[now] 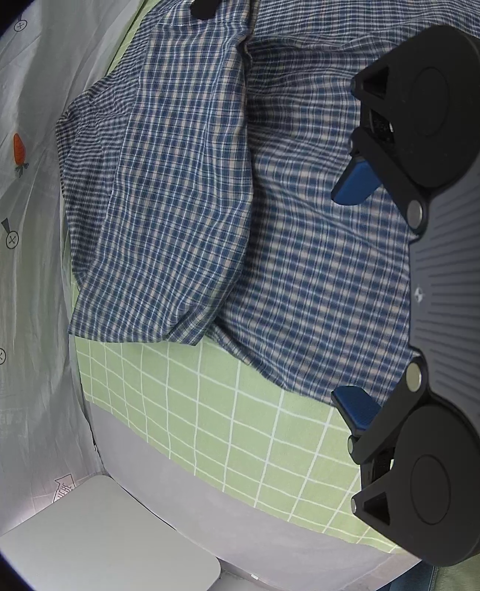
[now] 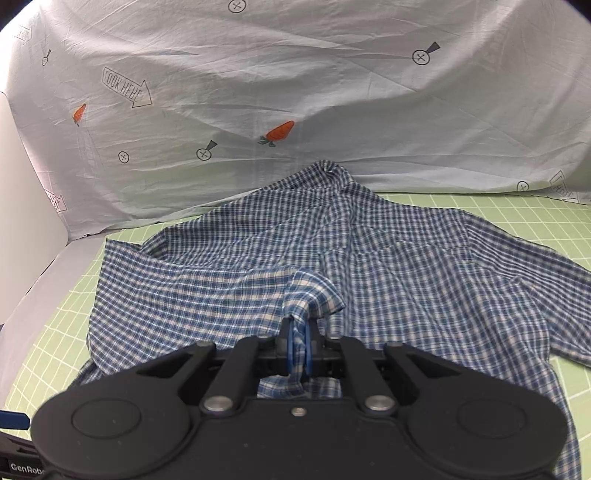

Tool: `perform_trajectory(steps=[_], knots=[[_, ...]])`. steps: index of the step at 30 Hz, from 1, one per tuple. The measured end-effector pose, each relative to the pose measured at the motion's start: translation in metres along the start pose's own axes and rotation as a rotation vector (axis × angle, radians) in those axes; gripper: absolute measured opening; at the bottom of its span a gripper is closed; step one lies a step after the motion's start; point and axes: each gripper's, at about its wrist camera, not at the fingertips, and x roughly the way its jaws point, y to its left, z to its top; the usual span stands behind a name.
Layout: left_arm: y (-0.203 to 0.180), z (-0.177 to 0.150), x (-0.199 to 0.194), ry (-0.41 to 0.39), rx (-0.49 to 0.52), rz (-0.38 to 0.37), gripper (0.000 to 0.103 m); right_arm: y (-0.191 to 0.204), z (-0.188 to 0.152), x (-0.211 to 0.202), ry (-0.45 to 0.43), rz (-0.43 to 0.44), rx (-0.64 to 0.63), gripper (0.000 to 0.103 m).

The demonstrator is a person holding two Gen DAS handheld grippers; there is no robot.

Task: Fold clothes

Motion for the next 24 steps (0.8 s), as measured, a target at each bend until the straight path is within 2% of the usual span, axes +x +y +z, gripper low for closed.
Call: perform_trajectory(steps=[6, 12, 16, 19, 24], knots=[[-0.047, -0.008, 0.008, 0.042, 0.010, -0.016, 0.103, -0.047, 0.002, 0.001, 0.008, 0.000, -0.024, 0.007], [-0.090, -0.004, 0.028, 0.087, 0.088, -0.002, 0.103, -0.091, 0.006, 0.024, 0.031, -0.002, -0.027, 0.007], [-0.098, 0.005, 0.034, 0.090, 0.104, -0.004, 0.103, -0.116, 0.011, 0.043, 0.032, -0.018, 0.007, 0.007], [-0.095, 0.011, 0.038, 0.104, 0.094, -0.025, 0.103, -0.130, 0.015, 0.043, -0.009, -0.051, 0.010, 0.007], [-0.083, 0.012, 0.045, 0.133, 0.033, -0.073, 0.103, -0.162, 0.021, 0.031, -0.106, -0.202, -0.007, 0.006]])
